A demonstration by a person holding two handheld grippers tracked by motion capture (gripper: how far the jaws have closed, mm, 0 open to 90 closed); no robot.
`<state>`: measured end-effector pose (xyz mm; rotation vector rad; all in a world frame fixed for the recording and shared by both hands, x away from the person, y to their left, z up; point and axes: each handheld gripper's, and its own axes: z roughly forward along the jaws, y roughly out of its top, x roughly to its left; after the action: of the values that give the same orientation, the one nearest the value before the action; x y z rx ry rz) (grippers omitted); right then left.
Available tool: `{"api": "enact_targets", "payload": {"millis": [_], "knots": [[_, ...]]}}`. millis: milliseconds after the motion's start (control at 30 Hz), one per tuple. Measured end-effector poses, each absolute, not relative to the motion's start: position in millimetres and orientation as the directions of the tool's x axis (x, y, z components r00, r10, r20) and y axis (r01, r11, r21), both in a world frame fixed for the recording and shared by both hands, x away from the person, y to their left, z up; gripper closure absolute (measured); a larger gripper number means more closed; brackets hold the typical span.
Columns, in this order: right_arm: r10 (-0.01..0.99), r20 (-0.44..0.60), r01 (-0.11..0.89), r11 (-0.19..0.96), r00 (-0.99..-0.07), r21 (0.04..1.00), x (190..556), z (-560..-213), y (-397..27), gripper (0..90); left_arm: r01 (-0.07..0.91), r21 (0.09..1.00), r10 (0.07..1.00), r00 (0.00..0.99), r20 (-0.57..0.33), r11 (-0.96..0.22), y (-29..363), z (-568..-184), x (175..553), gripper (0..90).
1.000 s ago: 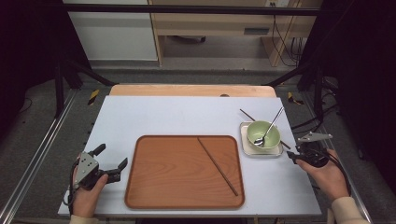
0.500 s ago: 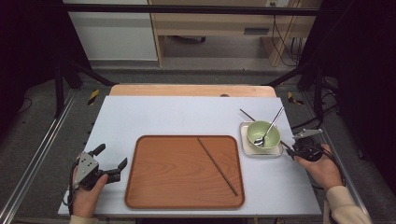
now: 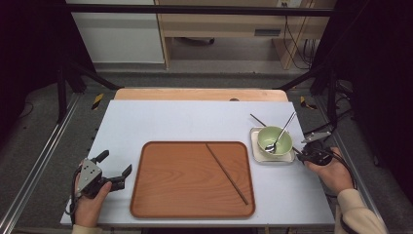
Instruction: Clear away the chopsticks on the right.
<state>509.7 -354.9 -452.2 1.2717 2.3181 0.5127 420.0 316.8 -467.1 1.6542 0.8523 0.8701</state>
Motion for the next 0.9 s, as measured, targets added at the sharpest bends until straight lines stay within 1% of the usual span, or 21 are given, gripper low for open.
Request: {"api": "enact_targets", "payload": {"millis": [200, 400, 500, 900], "knots": [[0.85, -0.196, 0.693, 0.516, -0.489, 0.503, 512.3, -451.7, -352.7, 75.4, 0.113, 0.972, 0.866, 0.483, 0.129, -0.208, 317.2, -466.9, 419.8, 3.5], [0.842, -0.196, 0.689, 0.526, -0.502, 0.498, 511.7, -451.5, -352.4, 82.2, 0.113, 0.971, 0.864, 0.486, 0.13, -0.21, 316.8, -467.2, 419.9, 3.4], [0.841, -0.187, 0.688, 0.527, -0.508, 0.5, 510.6, -450.0, -353.9, 84.2, 0.111, 0.972, 0.864, 0.486, 0.13, -0.209, 316.7, -466.8, 419.8, 3.5], [0.861, -0.175, 0.691, 0.491, -0.478, 0.531, 504.9, -444.8, -361.3, 84.6, 0.11, 0.971, 0.866, 0.483, 0.132, -0.21, 316.1, -466.5, 419.4, 3.4]]}}
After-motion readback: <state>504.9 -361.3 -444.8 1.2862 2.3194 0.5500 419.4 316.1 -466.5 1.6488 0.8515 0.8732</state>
